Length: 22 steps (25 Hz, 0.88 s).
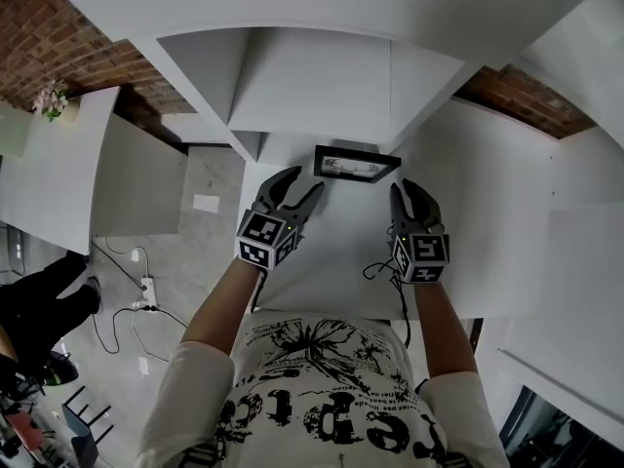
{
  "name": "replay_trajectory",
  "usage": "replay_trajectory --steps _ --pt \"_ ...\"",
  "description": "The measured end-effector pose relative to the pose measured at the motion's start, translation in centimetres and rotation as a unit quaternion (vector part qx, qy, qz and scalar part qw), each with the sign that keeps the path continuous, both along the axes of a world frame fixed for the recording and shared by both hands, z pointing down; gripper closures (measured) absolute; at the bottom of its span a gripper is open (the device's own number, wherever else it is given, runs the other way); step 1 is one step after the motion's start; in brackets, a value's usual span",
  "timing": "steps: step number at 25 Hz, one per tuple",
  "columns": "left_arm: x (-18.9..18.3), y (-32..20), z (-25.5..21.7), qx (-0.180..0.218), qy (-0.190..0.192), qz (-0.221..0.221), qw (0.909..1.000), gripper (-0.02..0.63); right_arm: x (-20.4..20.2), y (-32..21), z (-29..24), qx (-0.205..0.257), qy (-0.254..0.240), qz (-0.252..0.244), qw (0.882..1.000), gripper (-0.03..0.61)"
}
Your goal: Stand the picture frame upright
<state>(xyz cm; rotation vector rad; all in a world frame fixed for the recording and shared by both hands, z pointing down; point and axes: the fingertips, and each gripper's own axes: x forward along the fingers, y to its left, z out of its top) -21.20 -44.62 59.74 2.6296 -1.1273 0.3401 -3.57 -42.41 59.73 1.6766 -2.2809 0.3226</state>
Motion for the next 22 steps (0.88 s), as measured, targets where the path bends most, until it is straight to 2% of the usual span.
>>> replay_trajectory --steps 4,5,7,13,15,19,22 --pt "-1.3 2.3 -2.1 0.036 -0.002 -0.035 0.9987 0.506 -0.1 2.6 -2.4 0.031 -0.012 0.019 0.999 0.574" --pt "-1.5 2.9 -2.6 0.045 -0.003 -0.043 0.9981 0.513 -0.3 3.3 -3.0 0.037 -0.015 0.018 0.999 0.574" --pt "-1.8 4.1 -3.8 0.061 -0.004 -0.056 0.9965 0.606 -1.0 4.5 -4.2 0.049 -0.016 0.008 0.999 0.574" --pt "-2.2 7.8 -7.8 0.098 0.014 -0.074 0.9924 0.607 -3.2 8.5 -8.5 0.092 -0.011 -0.02 0.996 0.575" --pt "-2.3 8.9 -9.8 0.125 0.015 -0.068 0.9898 0.607 -3.7 9.7 -10.1 0.104 -0.007 -0.021 0.994 0.575" --pt "-2.7 10.4 -13.9 0.195 0.004 -0.062 0.9789 0.607 -4.3 11.3 -11.9 0.119 -0.008 -0.021 0.993 0.575" --pt "-2.7 11.1 -16.1 0.218 0.012 -0.063 0.9738 0.606 -4.6 11.8 -12.5 0.126 -0.014 -0.019 0.992 0.576"
